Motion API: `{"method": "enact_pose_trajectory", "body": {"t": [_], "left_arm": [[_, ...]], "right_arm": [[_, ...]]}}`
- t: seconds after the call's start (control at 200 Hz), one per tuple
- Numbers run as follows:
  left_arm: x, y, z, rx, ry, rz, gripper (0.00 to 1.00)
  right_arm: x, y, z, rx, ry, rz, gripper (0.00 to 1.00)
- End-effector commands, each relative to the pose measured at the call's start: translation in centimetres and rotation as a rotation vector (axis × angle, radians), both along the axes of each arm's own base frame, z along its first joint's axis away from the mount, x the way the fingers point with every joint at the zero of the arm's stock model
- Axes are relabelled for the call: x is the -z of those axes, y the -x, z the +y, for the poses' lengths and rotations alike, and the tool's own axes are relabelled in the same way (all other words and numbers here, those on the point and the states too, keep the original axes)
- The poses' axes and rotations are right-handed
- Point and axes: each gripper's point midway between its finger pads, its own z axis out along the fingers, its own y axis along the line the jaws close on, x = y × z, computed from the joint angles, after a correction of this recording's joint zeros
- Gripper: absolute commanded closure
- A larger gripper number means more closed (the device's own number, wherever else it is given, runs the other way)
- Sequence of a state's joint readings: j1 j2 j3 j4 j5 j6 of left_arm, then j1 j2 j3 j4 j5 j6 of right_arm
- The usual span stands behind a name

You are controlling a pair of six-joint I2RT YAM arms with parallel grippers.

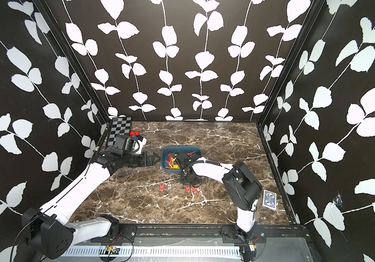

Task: Take the clothespins out of the storage box
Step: Place the clothespin at the center of the board.

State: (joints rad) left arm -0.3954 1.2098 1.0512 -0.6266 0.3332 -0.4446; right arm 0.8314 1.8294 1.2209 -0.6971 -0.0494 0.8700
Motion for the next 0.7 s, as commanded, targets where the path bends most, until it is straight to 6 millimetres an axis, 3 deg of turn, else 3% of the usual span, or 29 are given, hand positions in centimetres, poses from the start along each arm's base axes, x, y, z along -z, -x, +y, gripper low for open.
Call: {"method": "enact_pose_trajectory", "body": {"t": [0.0,0.145,0.33,0.355,0.695], "left_arm": [[-0.1,0.3,0.2,-0.004,0.012,0.001,0.01],[0.3,0.2,0.1,-0.01,0.009,0.021,0.01],[0.6,-0.4,-0.3,-0.027,0.03,0.047,0.01],[0.6,-0.5,-0.4,-0.033,0.034,0.051,0.01],[1.7,-2.5,-1.3,-0.126,-0.027,0.111,0.18]], "right_arm": [[-1.7,-0.1,0.1,0.025,-0.015,-0.026,0.73],[-4.5,-1.1,0.1,0.018,-0.048,-0.115,0.67],[-7.3,-2.8,-0.3,0.017,-0.141,-0.237,0.4],[-8.5,-3.0,-0.4,0.017,-0.173,-0.269,0.37],[-12.4,-5.5,-2.5,-0.046,-0.238,-0.403,0.08]]}}
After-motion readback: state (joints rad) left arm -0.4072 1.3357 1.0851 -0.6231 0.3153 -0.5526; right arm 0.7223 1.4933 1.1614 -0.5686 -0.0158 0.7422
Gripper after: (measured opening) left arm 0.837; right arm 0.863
